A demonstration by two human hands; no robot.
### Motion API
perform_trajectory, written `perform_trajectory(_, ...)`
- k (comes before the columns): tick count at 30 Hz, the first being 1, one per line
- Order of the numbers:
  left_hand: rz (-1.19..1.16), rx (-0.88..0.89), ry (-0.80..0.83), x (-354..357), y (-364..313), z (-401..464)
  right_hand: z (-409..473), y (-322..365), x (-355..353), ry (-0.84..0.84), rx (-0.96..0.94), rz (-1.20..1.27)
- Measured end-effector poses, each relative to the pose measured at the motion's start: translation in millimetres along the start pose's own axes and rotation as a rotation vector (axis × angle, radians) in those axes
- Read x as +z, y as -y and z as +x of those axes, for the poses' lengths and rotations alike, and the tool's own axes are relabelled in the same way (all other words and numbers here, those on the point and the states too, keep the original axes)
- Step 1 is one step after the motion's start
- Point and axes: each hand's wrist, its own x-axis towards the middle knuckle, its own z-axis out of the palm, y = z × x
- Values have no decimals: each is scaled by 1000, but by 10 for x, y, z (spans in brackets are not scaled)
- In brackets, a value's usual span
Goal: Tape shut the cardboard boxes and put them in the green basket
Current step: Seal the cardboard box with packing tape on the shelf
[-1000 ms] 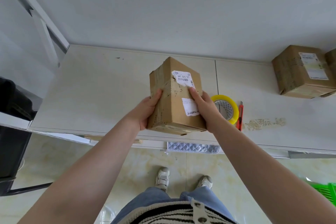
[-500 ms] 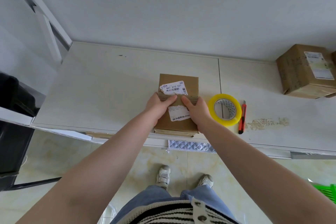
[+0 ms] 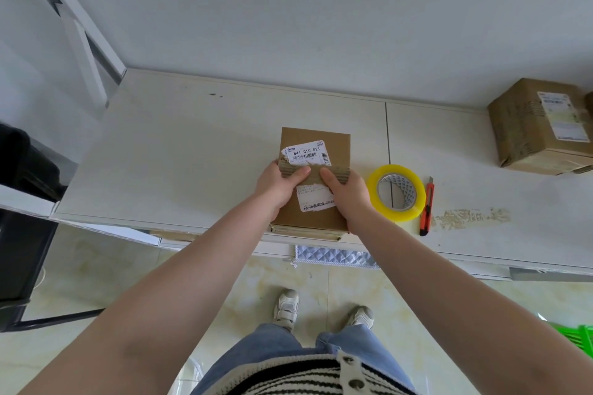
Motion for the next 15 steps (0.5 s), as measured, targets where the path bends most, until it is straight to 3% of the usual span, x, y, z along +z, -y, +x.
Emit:
perform_trajectory(3, -65, -53, -4, -26, -16, -77, -75, 74, -63, 28, -9, 73)
perform_trajectory(8, -81, 63, -43, 53, -146, -197, -230, 212, -247, -28, -100, 85)
perform_trajectory(15, 90, 263, 76, 671, -589, -402, -458, 151, -945, -212, -106, 224)
